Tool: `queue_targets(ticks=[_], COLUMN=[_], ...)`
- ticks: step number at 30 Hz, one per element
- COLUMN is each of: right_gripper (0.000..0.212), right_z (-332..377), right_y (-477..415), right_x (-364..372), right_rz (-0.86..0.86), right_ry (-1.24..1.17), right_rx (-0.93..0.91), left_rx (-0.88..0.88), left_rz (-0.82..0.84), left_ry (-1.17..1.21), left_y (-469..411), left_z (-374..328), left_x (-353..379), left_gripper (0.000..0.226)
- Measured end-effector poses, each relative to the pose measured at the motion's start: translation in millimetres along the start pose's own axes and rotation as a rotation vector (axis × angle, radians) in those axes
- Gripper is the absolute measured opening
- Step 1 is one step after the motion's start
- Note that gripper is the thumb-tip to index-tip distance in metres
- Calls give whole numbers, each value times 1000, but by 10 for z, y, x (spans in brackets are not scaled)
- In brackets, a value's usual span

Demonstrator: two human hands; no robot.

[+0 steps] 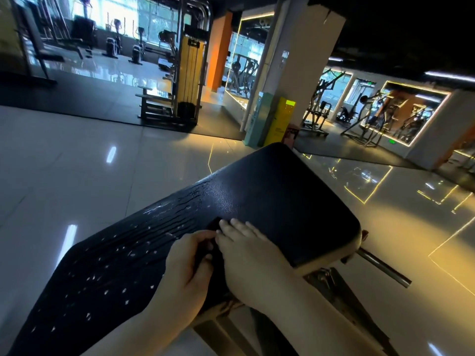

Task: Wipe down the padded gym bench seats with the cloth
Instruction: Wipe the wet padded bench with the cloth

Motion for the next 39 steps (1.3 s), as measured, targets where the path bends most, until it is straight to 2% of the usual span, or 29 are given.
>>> queue_targets(ticks=[2, 4, 7, 10, 14, 19, 23, 26, 29, 33, 36, 39], right_gripper=[51, 49, 55, 65, 61, 58, 58, 64, 63, 85, 72, 58], right_z=[-123, -338, -560, -465, -182, -72, -416, -638, -686, -284, -45, -39], right_y=[147, 259, 257, 53, -161, 29, 321, 335, 23, -509, -627, -490], right_x=[-85, -205, -317, -302, -44, 127, -62, -254, -299, -109, 189, 247], right_rz=[-103, -126, -24, 38, 58, -70, -138, -25, 39, 141, 141, 22], right_ry=[32, 92, 120, 197, 154, 33, 163, 150, 135, 136, 79, 106], right_rx=[-16, 77, 177, 173, 52, -18, 80, 214, 297, 251, 186, 192], left_rx=[6, 106, 70, 8, -44, 133, 254, 236, 187, 56, 51, 139], left_rz=[44, 75, 153, 98, -6, 63, 147, 144, 159, 157, 199, 249], left_ry=[56, 31, 36, 38, -56, -265, -322, -255, -246, -124, -35, -151], left_y=[-14, -1, -11, -55, 5, 205, 157, 63, -40, -212, -260, -285], left_z=[-133, -342, -534, -534, -220, 87, 51, 67, 102, 212, 292, 413], left_x=[36, 140, 353, 378, 163, 73, 163, 169, 153, 75, -15, -97], left_gripper=[34, 30, 37, 36, 34, 52, 55, 44, 47, 55, 52, 64])
Point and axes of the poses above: each hand's wrist, its own y-axis away from the middle knuckle, its own x-axis out of the palm, z = x × y, the point moved 5 cm from there along -y, towards the middle knuckle, and after that the axes turned 15 degrees about -x, right-handed, at the moved point
